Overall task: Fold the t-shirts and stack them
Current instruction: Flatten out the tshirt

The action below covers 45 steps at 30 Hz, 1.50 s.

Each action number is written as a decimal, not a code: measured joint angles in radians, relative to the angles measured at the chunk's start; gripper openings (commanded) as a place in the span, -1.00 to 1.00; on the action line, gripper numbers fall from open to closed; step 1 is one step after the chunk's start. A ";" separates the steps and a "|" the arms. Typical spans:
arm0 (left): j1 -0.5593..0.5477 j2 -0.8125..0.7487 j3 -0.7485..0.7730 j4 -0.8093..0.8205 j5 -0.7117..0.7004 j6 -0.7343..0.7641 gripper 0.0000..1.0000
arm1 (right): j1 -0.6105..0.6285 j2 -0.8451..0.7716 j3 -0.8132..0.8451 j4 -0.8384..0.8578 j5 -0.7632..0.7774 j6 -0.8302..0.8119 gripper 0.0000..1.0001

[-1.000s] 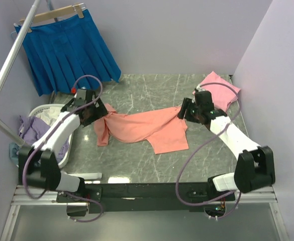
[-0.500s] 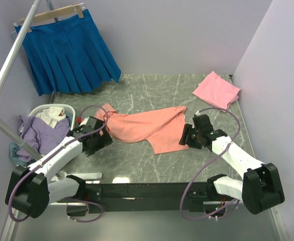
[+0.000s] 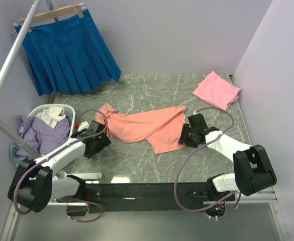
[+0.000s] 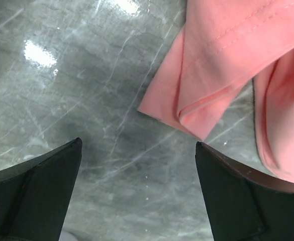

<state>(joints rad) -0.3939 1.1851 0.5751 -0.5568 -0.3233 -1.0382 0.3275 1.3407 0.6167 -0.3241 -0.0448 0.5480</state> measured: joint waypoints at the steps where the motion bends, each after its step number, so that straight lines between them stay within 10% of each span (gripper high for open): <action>1: -0.002 0.005 -0.003 0.005 -0.001 0.000 0.99 | 0.000 0.004 0.000 0.009 0.000 0.002 0.08; 19: -0.085 0.106 0.013 0.142 -0.146 -0.005 0.82 | 0.000 0.031 0.001 0.062 -0.001 -0.002 -0.19; 28: -0.103 0.211 0.078 0.167 -0.181 0.021 0.13 | 0.001 0.037 0.002 0.063 -0.002 -0.010 -0.76; 34: -0.107 0.253 0.103 0.175 -0.192 0.029 -0.98 | 0.002 0.044 0.002 0.066 -0.004 -0.014 -1.00; 45: -0.108 0.177 0.146 0.124 -0.134 0.094 -0.98 | 0.004 -0.129 0.003 0.005 -0.027 -0.026 -1.00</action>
<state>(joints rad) -0.5018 1.3617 0.7212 -0.4332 -0.4568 -0.9443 0.3317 1.2114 0.6193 -0.3195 -0.0719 0.5217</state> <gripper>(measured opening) 0.043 0.015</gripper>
